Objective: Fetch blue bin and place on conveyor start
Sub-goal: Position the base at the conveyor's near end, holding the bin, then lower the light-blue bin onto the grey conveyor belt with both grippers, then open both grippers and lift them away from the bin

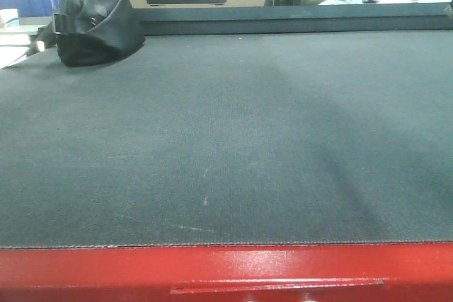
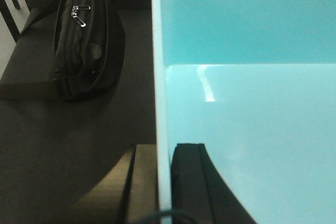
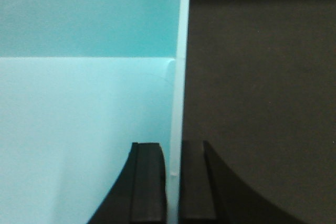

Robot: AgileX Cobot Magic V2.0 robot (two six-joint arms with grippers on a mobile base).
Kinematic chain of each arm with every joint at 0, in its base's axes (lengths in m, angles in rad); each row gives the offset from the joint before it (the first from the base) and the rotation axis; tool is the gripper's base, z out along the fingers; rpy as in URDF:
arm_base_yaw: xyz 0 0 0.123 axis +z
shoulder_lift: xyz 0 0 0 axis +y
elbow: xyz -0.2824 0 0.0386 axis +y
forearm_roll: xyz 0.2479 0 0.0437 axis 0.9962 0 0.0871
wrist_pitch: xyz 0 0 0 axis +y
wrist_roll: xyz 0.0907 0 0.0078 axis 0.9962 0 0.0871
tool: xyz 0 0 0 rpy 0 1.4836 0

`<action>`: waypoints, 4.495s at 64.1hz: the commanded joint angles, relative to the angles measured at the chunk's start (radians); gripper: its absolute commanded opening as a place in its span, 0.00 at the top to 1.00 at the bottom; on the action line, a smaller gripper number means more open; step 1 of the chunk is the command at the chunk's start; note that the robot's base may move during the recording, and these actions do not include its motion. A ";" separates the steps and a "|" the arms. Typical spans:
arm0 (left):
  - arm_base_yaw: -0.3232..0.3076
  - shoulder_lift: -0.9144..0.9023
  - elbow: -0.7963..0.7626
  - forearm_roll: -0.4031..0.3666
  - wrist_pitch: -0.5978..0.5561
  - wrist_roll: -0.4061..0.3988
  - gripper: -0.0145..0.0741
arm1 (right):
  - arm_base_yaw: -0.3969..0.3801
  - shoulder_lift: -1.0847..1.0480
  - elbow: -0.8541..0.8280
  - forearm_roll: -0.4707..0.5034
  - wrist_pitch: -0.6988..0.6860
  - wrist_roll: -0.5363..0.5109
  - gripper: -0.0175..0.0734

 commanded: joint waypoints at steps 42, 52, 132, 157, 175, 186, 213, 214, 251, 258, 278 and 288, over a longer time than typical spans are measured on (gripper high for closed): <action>-0.003 -0.009 -0.008 0.016 -0.024 0.001 0.96 | 0.000 -0.007 -0.010 -0.023 -0.016 -0.009 0.99; -0.003 0.003 0.019 -0.007 -0.004 -0.044 0.96 | -0.002 0.048 0.002 -0.023 -0.004 0.009 0.99; -0.003 0.051 0.853 0.016 -0.689 -0.281 0.96 | -0.034 0.018 0.930 -0.023 -0.815 0.150 0.99; -0.005 0.051 0.852 0.011 -0.657 -0.281 0.62 | -0.034 0.018 0.926 0.023 -0.790 0.150 0.49; -0.003 0.047 0.781 0.076 -0.474 -0.283 0.41 | -0.034 0.012 0.859 0.014 -0.687 0.150 0.41; -0.003 0.034 0.709 0.080 -0.418 -0.283 0.46 | -0.034 -0.006 0.808 0.010 -0.619 0.150 0.45; -0.020 -0.160 0.670 0.053 -0.398 -0.283 0.96 | -0.034 -0.209 0.797 0.000 -0.564 0.150 0.99; -0.022 -0.164 0.670 0.051 -0.398 -0.283 0.96 | -0.034 -0.212 0.797 0.000 -0.564 0.150 0.99; -0.049 -0.529 1.332 -0.060 -0.984 -0.281 0.96 | -0.032 -0.639 1.405 -0.026 -1.000 0.098 0.99; -0.049 -0.632 1.445 -0.084 -1.061 -0.281 0.96 | -0.032 -0.738 1.475 -0.085 -1.017 0.098 0.99; -0.049 -0.888 1.550 -0.084 -1.061 -0.281 0.96 | -0.032 -0.976 1.548 -0.112 -1.018 0.098 0.99; -0.049 -1.007 1.550 -0.084 -1.065 -0.281 0.96 | -0.032 -1.069 1.548 -0.112 -1.036 0.098 0.99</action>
